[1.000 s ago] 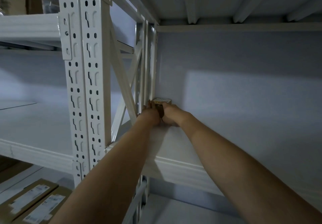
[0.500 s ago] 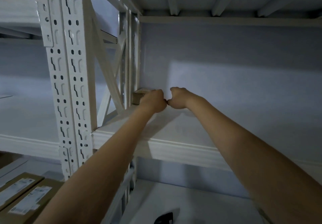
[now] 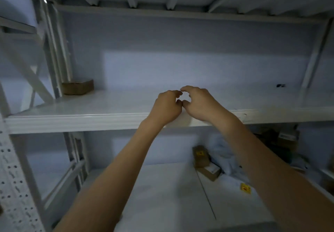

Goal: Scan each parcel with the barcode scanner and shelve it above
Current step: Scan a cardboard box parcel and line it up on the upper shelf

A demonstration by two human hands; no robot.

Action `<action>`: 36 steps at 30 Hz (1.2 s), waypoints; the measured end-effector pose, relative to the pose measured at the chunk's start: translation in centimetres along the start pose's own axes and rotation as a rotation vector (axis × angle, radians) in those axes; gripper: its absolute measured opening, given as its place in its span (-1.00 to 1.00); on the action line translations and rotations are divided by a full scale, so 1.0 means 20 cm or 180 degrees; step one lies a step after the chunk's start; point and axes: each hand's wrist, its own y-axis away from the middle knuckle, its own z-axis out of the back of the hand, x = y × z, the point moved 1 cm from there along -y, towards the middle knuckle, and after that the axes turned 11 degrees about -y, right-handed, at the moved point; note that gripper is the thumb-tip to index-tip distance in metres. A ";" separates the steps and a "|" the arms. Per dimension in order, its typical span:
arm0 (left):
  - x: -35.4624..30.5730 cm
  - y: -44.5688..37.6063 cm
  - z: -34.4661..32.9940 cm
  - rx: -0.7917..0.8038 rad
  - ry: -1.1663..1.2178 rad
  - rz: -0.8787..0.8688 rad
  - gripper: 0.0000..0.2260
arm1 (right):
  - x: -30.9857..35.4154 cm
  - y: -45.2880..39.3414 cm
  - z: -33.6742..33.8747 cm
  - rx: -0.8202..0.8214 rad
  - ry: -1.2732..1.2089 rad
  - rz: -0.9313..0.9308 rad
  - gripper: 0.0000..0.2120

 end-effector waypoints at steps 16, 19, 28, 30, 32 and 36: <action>-0.53 0.31 -1.21 0.1552 0.0674 0.0864 -0.77 | -1.31 0.59 0.14 0.0354 -0.0356 -0.1510 -0.84; -0.40 0.29 -1.36 0.1568 0.1027 0.1526 -0.70 | -1.47 0.53 0.02 0.0559 -0.0304 -0.1660 -0.83; 0.04 0.06 -1.80 0.1743 0.1453 0.2558 -0.80 | -1.83 0.21 -0.40 0.0368 -0.2177 -0.3097 -0.69; 0.13 0.04 -1.89 0.1769 0.1739 0.2851 -0.81 | -1.90 0.15 -0.51 0.0206 -0.2941 -0.3524 -0.71; 0.19 0.01 -1.96 0.1771 0.2107 0.3189 -0.70 | -1.97 0.09 -0.60 0.0184 -0.3103 -0.3654 -0.75; 0.25 0.00 -2.06 0.1818 0.2532 0.3573 -0.65 | -2.09 0.01 -0.74 0.0223 -0.3116 -0.3759 -0.76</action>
